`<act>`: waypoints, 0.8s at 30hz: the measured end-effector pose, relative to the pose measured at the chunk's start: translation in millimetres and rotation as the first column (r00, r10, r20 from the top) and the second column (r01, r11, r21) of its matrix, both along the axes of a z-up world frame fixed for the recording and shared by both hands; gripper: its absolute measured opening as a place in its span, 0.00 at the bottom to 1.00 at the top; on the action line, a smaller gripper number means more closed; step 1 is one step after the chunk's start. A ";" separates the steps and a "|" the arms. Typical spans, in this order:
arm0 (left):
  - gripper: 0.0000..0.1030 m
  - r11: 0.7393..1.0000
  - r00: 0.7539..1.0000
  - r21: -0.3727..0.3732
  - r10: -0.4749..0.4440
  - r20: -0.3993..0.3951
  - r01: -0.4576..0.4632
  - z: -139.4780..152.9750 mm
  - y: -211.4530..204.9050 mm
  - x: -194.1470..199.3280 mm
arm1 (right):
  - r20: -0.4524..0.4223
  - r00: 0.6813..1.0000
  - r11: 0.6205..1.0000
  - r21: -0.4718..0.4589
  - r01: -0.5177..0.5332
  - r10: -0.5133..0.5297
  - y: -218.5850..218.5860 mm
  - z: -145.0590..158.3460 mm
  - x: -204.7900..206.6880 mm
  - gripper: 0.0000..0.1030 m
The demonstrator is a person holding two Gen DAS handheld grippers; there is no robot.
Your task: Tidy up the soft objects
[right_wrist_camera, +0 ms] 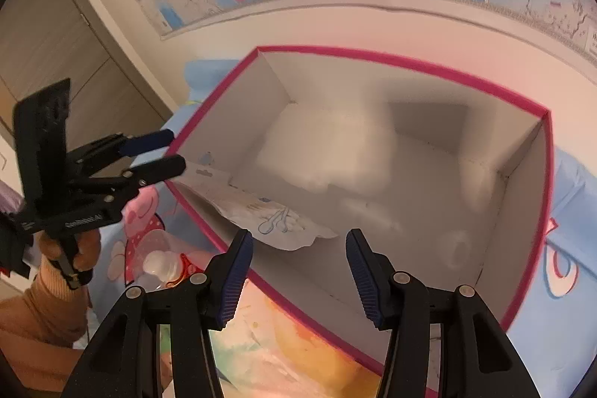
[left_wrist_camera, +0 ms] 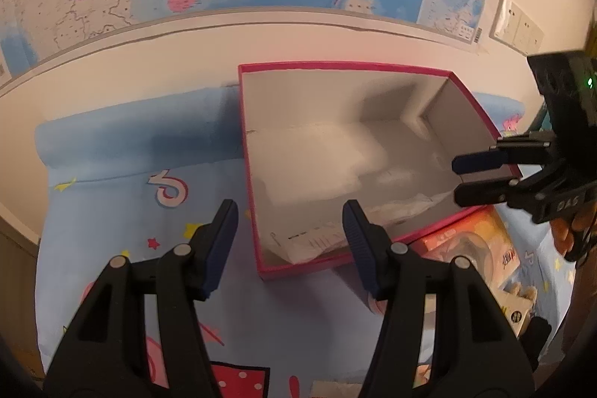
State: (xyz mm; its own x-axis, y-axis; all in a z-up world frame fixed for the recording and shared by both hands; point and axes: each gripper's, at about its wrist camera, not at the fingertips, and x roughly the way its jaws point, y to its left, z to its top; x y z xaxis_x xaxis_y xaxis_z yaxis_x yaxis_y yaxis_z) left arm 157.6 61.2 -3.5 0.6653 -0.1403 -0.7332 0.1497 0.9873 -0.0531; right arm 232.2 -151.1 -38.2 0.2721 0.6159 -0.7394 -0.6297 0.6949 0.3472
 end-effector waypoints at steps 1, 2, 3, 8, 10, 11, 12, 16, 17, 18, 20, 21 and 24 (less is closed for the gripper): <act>0.58 1.000 1.000 0.003 -0.005 0.000 0.005 -0.6 -0.5 -0.2 | 0.000 1.000 1.000 -0.003 -0.011 0.011 1.5 -0.1 -0.9 0.52; 0.58 1.000 1.000 0.006 -0.010 0.001 0.010 -0.8 -1.2 -0.3 | 0.003 1.000 1.000 -0.009 -0.023 0.023 2.0 0.1 -1.5 0.52; 0.58 1.000 1.000 0.011 -0.014 0.001 0.014 -1.4 -2.3 0.2 | 0.005 1.000 1.000 -0.010 -0.022 0.022 1.5 0.3 -0.8 0.52; 0.58 1.000 1.000 0.024 -0.020 -0.005 0.020 -5.4 -4.9 4.4 | -0.001 1.000 0.997 -0.079 -0.024 0.024 13.0 -7.2 10.3 0.52; 0.58 0.999 1.000 0.025 -0.026 -0.008 0.026 -6.3 -5.3 6.2 | -0.002 1.000 0.996 -0.083 -0.031 0.031 17.8 -8.5 13.7 0.52; 0.58 0.999 1.000 0.026 -0.025 -0.007 0.026 -6.1 -5.0 7.0 | -0.001 0.999 0.996 -0.088 -0.034 0.034 21.3 -8.9 15.9 0.52; 0.58 0.999 1.000 0.028 -0.024 -0.007 0.024 -5.8 -4.9 8.2 | 0.010 1.000 0.994 -0.102 -0.028 0.030 24.5 -8.7 17.5 0.52; 0.58 1.000 1.000 0.017 -0.017 -0.004 0.017 -2.9 -0.9 11.6 | 0.022 1.000 0.991 -0.135 0.007 -0.004 34.8 -10.4 28.5 0.52; 0.58 1.000 1.000 0.015 -0.016 -0.004 0.016 -2.3 0.0 12.6 | 0.020 1.000 0.990 -0.139 0.018 -0.016 36.5 -11.3 32.7 0.52; 0.58 1.000 1.000 0.015 -0.010 -0.001 0.010 -1.6 1.0 13.4 | 0.012 1.000 0.990 -0.139 0.024 -0.022 37.2 -12.4 35.8 0.52; 0.58 1.000 1.000 0.007 -0.005 0.002 0.005 -1.3 4.0 15.1 | -0.013 0.999 0.991 -0.129 0.035 -0.037 39.2 -15.0 43.6 0.52; 0.58 1.000 1.000 0.001 -0.003 0.003 0.003 -0.7 5.4 16.7 | -0.022 0.999 0.993 -0.116 0.034 -0.037 40.7 -15.4 45.5 0.52; 0.59 1.000 1.000 0.000 -0.002 0.004 0.002 0.1 7.4 20.0 | -0.003 1.000 0.996 -0.087 -0.001 0.001 46.3 -10.3 44.8 0.52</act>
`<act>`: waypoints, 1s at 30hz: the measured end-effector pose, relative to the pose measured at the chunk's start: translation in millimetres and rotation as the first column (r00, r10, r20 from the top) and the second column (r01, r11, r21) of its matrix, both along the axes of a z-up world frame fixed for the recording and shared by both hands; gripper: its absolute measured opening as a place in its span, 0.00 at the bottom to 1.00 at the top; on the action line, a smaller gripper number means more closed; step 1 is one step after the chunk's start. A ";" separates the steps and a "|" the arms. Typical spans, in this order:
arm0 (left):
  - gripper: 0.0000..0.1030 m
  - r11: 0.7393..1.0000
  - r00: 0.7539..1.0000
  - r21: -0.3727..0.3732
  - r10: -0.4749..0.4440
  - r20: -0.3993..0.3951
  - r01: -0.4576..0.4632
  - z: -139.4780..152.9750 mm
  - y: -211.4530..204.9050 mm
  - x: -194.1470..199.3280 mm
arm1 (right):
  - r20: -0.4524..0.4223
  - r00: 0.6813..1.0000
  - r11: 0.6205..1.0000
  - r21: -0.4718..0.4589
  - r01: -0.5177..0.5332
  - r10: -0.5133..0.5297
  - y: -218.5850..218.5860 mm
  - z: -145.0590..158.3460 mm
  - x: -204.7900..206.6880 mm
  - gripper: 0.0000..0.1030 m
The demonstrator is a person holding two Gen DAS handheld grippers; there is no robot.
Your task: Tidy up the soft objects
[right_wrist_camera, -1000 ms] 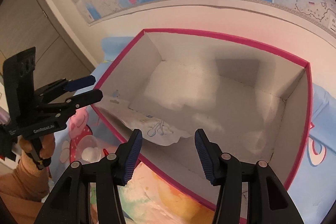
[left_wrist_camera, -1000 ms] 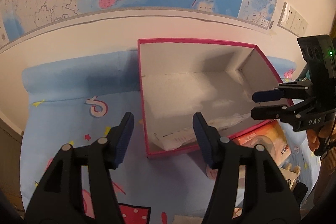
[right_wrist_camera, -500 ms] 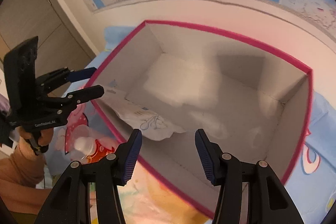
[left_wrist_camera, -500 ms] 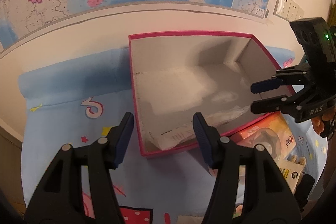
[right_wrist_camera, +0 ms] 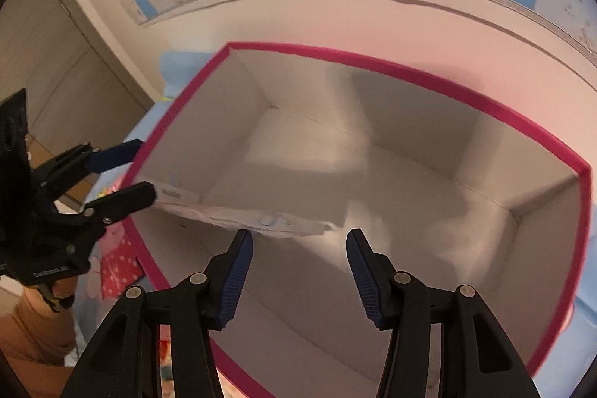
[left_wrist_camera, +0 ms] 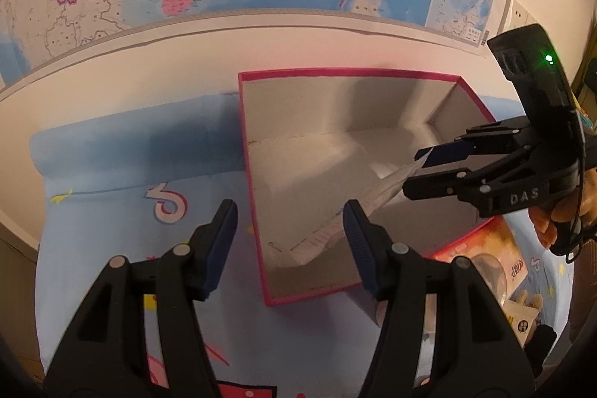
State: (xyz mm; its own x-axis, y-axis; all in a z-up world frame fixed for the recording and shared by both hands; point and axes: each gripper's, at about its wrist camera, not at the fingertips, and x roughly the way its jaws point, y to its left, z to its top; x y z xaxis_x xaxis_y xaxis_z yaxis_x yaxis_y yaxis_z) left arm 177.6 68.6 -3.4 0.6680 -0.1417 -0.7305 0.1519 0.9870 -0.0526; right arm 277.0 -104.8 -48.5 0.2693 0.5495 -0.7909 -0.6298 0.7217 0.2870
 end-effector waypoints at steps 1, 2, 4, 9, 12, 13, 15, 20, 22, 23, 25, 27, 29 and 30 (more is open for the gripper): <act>0.59 1.000 1.000 0.000 -0.005 -0.005 0.005 -0.8 -0.3 0.7 | 0.026 0.999 1.000 -0.002 -0.019 0.019 3.2 3.6 -2.1 0.52; 0.59 1.000 1.000 0.001 -0.005 -0.010 0.005 -1.8 -0.3 1.1 | 0.050 0.998 0.999 -0.010 -0.035 0.035 5.4 7.0 -5.0 0.52; 0.59 1.000 1.000 0.014 -0.012 -0.018 0.012 -5.6 -1.4 0.3 | 0.097 0.993 0.998 -0.029 -0.062 0.064 10.8 13.7 -9.4 0.52; 0.59 1.000 0.999 0.014 -0.010 -0.038 0.010 -13.0 0.5 1.5 | 0.138 0.983 0.987 -0.122 -0.100 0.117 26.0 10.8 -12.9 0.50; 0.59 1.000 0.999 0.005 -0.005 -0.042 0.006 -13.5 3.2 2.3 | 0.148 0.983 0.985 -0.149 -0.089 0.111 23.7 4.3 -13.9 0.32; 0.59 1.000 0.999 0.004 -0.003 -0.042 0.003 -13.3 3.7 2.6 | 0.122 0.986 0.989 -0.118 -0.095 0.109 18.1 4.3 -12.4 0.20; 0.59 1.000 0.999 -0.007 0.003 -0.040 -0.003 -11.5 6.5 2.5 | 0.031 0.994 0.994 -0.037 -0.105 0.106 3.0 3.0 -6.5 0.15; 0.59 1.000 0.999 -0.022 0.020 -0.040 -0.020 -9.4 15.9 5.9 | -0.150 0.988 0.999 0.045 -0.023 0.030 -21.2 -9.3 18.1 0.09; 0.59 0.999 0.999 -0.033 0.025 -0.047 -0.026 -11.8 17.1 6.5 | -0.199 0.980 1.000 0.027 0.016 -0.010 -24.3 -19.6 25.7 0.10; 0.59 0.999 0.999 -0.034 0.024 -0.049 -0.026 -12.1 17.7 6.7 | -0.191 0.981 0.999 0.009 0.042 -0.040 -24.1 -22.4 26.7 0.12; 0.59 0.999 0.999 -0.030 0.024 -0.049 -0.025 -12.5 18.6 6.4 | -0.204 0.977 0.998 0.006 0.062 -0.060 -25.0 -28.9 27.9 0.20; 0.59 0.999 0.998 -0.028 0.023 -0.051 -0.024 -12.9 17.6 5.7 | -0.192 0.979 0.997 0.024 0.069 -0.063 -27.2 -27.5 25.9 0.23; 0.59 0.999 0.999 -0.026 0.022 -0.050 -0.023 -13.6 16.0 3.3 | -0.166 0.984 0.996 0.046 0.078 -0.069 -32.2 -19.7 22.3 0.29; 0.59 0.999 0.999 -0.025 0.023 -0.046 -0.024 -13.8 15.3 0.1 | -0.144 0.987 0.994 0.061 0.086 -0.076 -35.9 -13.8 18.8 0.32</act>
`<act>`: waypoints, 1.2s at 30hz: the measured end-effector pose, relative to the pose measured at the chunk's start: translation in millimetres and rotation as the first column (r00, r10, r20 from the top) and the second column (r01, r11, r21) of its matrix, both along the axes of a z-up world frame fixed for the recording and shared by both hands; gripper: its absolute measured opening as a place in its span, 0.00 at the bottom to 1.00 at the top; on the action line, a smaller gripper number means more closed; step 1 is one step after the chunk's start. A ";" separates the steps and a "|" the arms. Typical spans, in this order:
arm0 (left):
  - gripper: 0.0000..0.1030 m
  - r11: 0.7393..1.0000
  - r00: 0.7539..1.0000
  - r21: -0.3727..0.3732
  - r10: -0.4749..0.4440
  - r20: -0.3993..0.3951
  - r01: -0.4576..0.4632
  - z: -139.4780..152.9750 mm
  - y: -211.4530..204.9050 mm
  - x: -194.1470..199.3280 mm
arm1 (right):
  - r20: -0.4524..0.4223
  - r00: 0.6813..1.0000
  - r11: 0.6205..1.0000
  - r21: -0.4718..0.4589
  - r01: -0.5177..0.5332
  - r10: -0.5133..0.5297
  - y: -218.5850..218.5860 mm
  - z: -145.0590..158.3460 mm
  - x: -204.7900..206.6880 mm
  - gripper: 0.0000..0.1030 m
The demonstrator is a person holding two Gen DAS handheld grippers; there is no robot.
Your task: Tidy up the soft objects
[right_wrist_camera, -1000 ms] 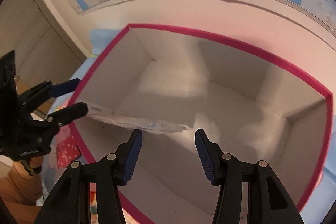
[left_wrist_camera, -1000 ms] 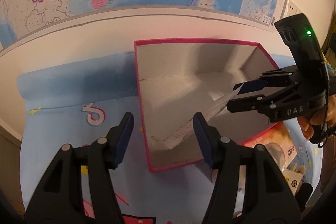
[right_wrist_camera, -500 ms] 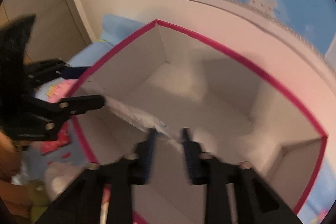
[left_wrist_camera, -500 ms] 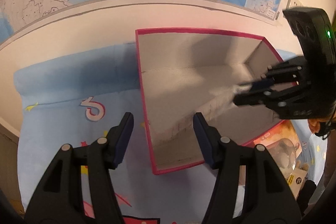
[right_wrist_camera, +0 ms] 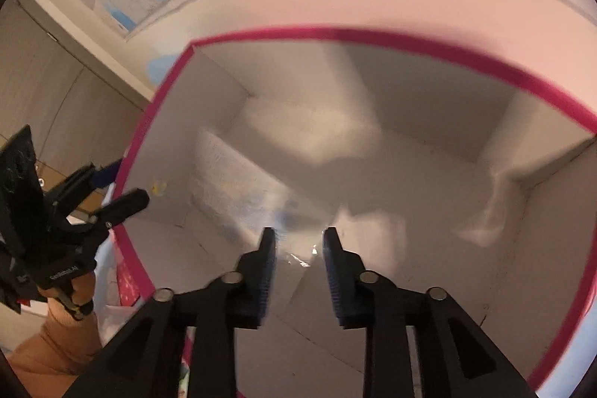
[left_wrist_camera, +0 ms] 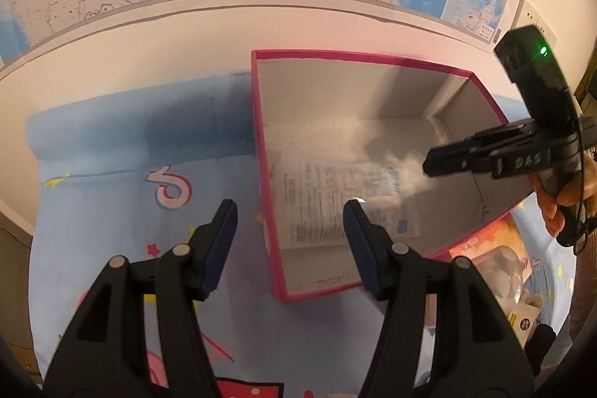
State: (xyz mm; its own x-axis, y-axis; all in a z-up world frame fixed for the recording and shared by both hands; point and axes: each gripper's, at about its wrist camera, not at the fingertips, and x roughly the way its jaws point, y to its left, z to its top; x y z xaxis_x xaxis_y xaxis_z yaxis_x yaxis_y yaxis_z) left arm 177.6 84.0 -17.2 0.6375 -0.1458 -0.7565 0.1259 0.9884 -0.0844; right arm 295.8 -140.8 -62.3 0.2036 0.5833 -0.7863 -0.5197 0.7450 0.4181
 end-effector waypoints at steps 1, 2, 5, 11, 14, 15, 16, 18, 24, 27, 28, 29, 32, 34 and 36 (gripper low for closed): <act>0.59 1.000 1.000 -0.002 0.001 0.006 -0.001 1.1 0.6 -3.2 | 0.023 1.000 1.000 0.002 0.005 -0.005 -1.9 4.8 -3.5 0.33; 0.59 1.000 1.000 -0.006 -0.005 0.015 0.005 4.2 -1.4 -7.2 | 0.063 0.998 1.000 0.003 0.007 -0.007 -5.5 12.3 -11.2 0.35; 0.59 1.000 0.999 -0.014 -0.016 0.040 0.017 12.9 -3.3 -20.4 | 0.132 0.991 1.000 0.024 0.010 -0.013 -15.8 28.3 -33.1 0.42; 0.59 0.994 0.990 -0.043 -0.100 0.100 0.105 35.2 -17.5 -62.6 | 0.221 0.975 0.988 0.156 -0.006 -0.029 -52.1 54.1 -96.5 0.50; 0.60 0.985 0.983 -0.067 -0.151 0.108 0.158 40.2 -28.2 -88.0 | 0.241 0.970 0.979 0.199 -0.035 -0.014 -66.5 56.7 -127.1 0.52; 0.60 0.981 0.980 -0.076 -0.171 0.103 0.179 39.9 -31.2 -96.0 | 0.243 0.970 0.978 0.204 -0.035 -0.016 -72.5 57.4 -136.4 0.54; 0.60 0.979 0.978 -0.076 -0.181 0.102 0.189 39.1 -33.5 -102.3 | 0.241 0.970 0.976 0.214 -0.030 -0.024 -79.4 56.2 -149.7 0.58; 0.60 0.972 0.973 -0.091 -0.206 0.106 0.215 39.2 -40.3 -116.8 | 0.225 0.974 0.973 0.230 -0.017 -0.037 -92.1 51.7 -169.5 0.60; 0.61 0.932 0.944 -0.151 -0.328 0.044 0.331 25.0 -71.5 -147.5 | 0.061 0.995 0.980 0.189 0.064 -0.077 -109.4 -2.7 -199.5 0.60; 0.61 0.914 0.925 -0.182 -0.377 -0.048 0.363 4.5 -89.9 -152.9 | -0.022 0.996 0.984 0.151 0.093 -0.091 -111.6 -28.7 -201.6 0.60; 0.61 0.911 0.920 -0.193 -0.384 -0.081 0.363 -2.3 -93.2 -152.3 | -0.051 0.994 0.983 0.151 0.104 -0.097 -112.2 -36.4 -201.0 0.60; 0.61 0.911 0.915 -0.204 -0.387 -0.112 0.360 -8.1 -96.4 -151.9 | -0.085 0.991 0.982 0.152 0.115 -0.103 -111.9 -44.5 -198.5 0.60; 0.61 0.914 0.899 -0.225 -0.384 -0.212 0.337 -26.8 -104.5 -150.2 | -0.109 0.990 0.977 0.180 0.112 -0.093 -113.7 -53.6 -199.7 0.60; 0.61 0.912 0.887 -0.247 -0.387 -0.253 0.328 -33.5 -105.5 -150.2 | -0.118 0.990 0.974 0.201 0.100 -0.077 -111.7 -56.0 -198.6 0.60; 0.61 0.913 0.878 -0.259 -0.385 -0.283 0.316 -37.9 -103.7 -151.3 | -0.113 0.992 0.977 0.199 0.081 -0.060 -109.3 -57.4 -200.4 0.60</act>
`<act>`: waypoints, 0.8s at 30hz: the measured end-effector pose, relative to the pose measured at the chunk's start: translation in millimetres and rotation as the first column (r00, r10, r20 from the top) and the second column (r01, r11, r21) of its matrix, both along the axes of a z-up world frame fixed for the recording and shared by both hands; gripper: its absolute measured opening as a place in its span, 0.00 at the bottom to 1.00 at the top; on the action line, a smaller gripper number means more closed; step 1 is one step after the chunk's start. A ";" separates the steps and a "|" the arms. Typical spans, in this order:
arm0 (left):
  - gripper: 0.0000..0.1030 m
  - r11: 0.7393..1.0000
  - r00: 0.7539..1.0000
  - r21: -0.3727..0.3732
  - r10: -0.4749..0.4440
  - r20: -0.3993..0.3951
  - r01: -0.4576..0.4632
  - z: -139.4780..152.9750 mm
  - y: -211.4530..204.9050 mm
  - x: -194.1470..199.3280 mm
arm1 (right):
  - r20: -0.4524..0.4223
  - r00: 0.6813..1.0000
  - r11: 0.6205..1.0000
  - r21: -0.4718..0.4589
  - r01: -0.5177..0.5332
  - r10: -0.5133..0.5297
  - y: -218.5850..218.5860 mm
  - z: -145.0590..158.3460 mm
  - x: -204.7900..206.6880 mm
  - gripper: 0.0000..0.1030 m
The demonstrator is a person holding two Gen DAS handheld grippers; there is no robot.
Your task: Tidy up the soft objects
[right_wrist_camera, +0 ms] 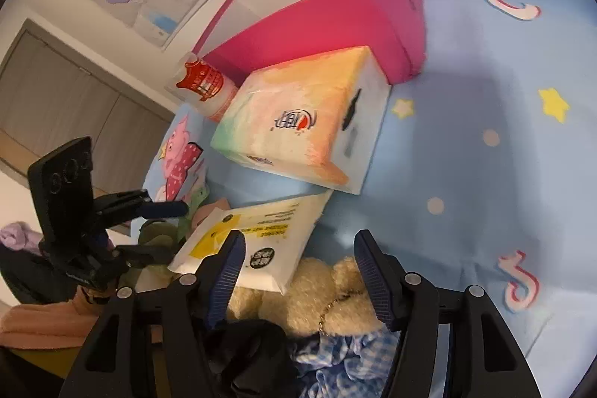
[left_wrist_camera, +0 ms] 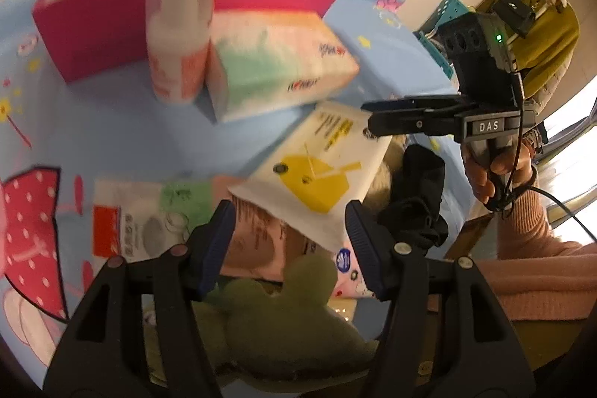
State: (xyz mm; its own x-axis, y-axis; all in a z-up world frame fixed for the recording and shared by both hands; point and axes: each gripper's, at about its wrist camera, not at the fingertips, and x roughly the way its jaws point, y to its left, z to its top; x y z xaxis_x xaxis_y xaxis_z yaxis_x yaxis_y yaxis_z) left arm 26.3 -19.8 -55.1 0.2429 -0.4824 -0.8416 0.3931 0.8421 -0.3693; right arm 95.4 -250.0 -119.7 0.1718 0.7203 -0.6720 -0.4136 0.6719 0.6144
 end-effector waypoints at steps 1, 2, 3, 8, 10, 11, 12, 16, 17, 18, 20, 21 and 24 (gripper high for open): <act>0.61 1.000 1.000 0.001 -0.003 -0.017 0.003 -3.2 -0.8 -0.5 | -0.003 1.000 1.000 0.005 -0.010 0.010 2.3 -1.0 0.7 0.60; 0.61 1.000 1.000 0.001 -0.005 -0.028 0.005 -5.2 -0.8 -1.1 | -0.004 1.000 1.000 0.002 -0.019 0.019 4.9 -2.2 1.4 0.58; 0.61 1.000 0.999 -0.003 -0.008 -0.040 0.008 -7.3 -0.3 -1.2 | -0.007 1.000 1.000 -0.005 -0.029 0.029 10.7 -3.8 4.2 0.53; 0.61 0.998 0.991 -0.049 -0.054 -0.121 0.048 -16.1 -5.0 0.6 | 0.012 0.999 0.999 0.015 -0.047 0.047 16.5 -2.2 2.8 0.33; 0.61 0.996 0.988 -0.077 -0.065 -0.137 0.055 -17.5 -7.6 3.1 | 0.027 0.999 0.999 0.013 -0.043 0.043 16.1 -2.8 -0.4 0.32; 0.61 0.995 0.988 -0.087 -0.062 -0.144 0.050 -18.6 -8.7 5.4 | 0.032 0.999 0.999 0.014 -0.041 0.040 15.8 -2.6 -2.3 0.31; 0.60 0.995 0.987 -0.092 -0.060 -0.148 0.047 -19.6 -10.7 7.1 | 0.040 0.999 0.999 0.018 -0.036 0.035 15.3 -1.3 -4.8 0.29; 0.46 0.996 0.990 -0.084 -0.045 -0.132 0.034 -17.8 -15.5 13.2 | 0.083 0.996 1.000 0.019 -0.016 0.014 14.9 5.8 -18.0 0.20; 0.46 0.996 0.991 -0.086 -0.047 -0.125 0.036 -15.6 -15.7 12.5 | 0.107 0.994 1.000 0.022 -0.009 0.006 13.1 9.3 -22.0 0.19; 0.46 0.995 0.992 -0.089 -0.050 -0.115 0.040 -12.0 -15.7 11.2 | 0.118 0.993 1.000 0.028 -0.003 -0.001 9.0 12.6 -24.8 0.19; 0.46 0.996 0.994 -0.077 -0.053 -0.093 0.046 -6.8 -18.8 9.7 | 0.131 0.991 0.999 0.049 0.007 -0.013 5.2 16.7 -29.1 0.18; 0.46 0.997 0.996 -0.066 -0.054 -0.075 0.049 -2.2 -20.1 7.6 | 0.136 0.991 0.998 0.059 0.013 -0.021 5.9 17.1 -31.0 0.17; 0.46 0.997 0.998 -0.055 -0.053 -0.043 0.051 6.3 -27.0 7.9 | 0.147 0.988 0.996 0.090 0.026 -0.040 -0.8 21.2 -34.8 0.16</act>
